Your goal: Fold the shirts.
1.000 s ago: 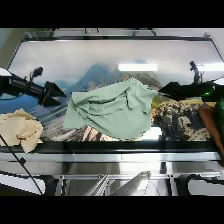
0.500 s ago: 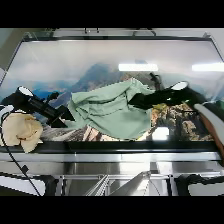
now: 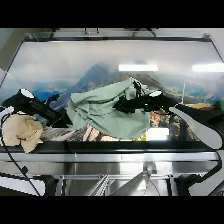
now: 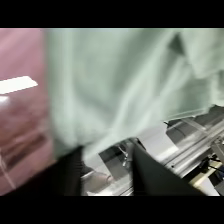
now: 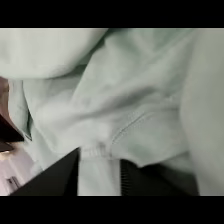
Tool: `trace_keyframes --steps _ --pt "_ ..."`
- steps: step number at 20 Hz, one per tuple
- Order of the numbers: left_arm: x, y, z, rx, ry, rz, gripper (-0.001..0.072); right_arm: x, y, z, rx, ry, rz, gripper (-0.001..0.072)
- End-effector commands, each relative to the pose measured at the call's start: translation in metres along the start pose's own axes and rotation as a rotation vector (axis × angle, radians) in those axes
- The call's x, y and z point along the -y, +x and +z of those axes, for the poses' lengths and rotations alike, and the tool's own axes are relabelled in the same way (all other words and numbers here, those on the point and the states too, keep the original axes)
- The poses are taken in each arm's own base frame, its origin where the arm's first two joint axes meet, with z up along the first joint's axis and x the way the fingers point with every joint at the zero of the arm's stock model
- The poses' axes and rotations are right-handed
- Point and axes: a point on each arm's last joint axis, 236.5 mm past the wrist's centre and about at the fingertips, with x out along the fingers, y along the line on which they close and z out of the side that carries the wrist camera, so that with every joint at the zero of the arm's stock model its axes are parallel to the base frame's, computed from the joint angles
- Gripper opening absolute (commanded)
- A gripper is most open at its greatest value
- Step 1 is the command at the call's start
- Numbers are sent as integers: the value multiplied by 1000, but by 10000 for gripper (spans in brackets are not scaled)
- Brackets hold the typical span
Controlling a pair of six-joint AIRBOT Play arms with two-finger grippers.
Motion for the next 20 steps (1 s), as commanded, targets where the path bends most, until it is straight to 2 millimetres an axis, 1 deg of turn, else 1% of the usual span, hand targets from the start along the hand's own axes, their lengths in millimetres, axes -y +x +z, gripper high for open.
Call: trace_keyframes --steps 1,2,3,4,5,7,8,9,11,12,13,14,15,16,17,18,20 --pt "-12 -4 44 186 27 54 264 -15 12 18 58 42 49 167" --pt "-15 -2 48 197 21 58 255 -20 12 24 76 26 57 59" --pt "-18 1 49 191 15 58 87 -26 11 29 91 4 71 25" --pt "-20 6 49 181 10 55 13 -33 9 33 102 -5 93 25" --pt "-15 7 50 179 26 31 13 -41 7 35 112 -24 113 25" --pt "-6 0 54 211 49 15 14 -60 -5 37 122 -82 143 24" --pt "-2 -9 57 244 65 20 15 -74 -16 39 127 -112 168 24" --pt "2 -20 60 283 80 32 17 -90 -31 43 140 -146 197 24" --pt "7 -41 61 346 97 42 20 -113 -60 47 153 -190 246 30" --pt "9 -47 59 353 102 43 21 -117 -70 43 133 -211 254 188" --pt "9 -51 51 337 102 38 38 -111 -79 39 98 -203 242 303" --pt "5 -56 44 323 99 41 262 -98 -90 35 58 -180 213 240" --pt "3 -62 39 321 91 37 445 -80 -108 35 25 -161 174 228" --pt "-1 -69 37 334 77 29 587 -60 -127 35 -2 -134 133 229" --pt "-6 -76 37 355 61 26 637 -38 -149 31 -37 -99 87 229" --pt "-10 -82 36 366 49 23 638 -11 -170 23 -78 -56 22 229" --pt "-16 -87 34 375 28 16 637 39 -206 -3 -129 36 -120 230"
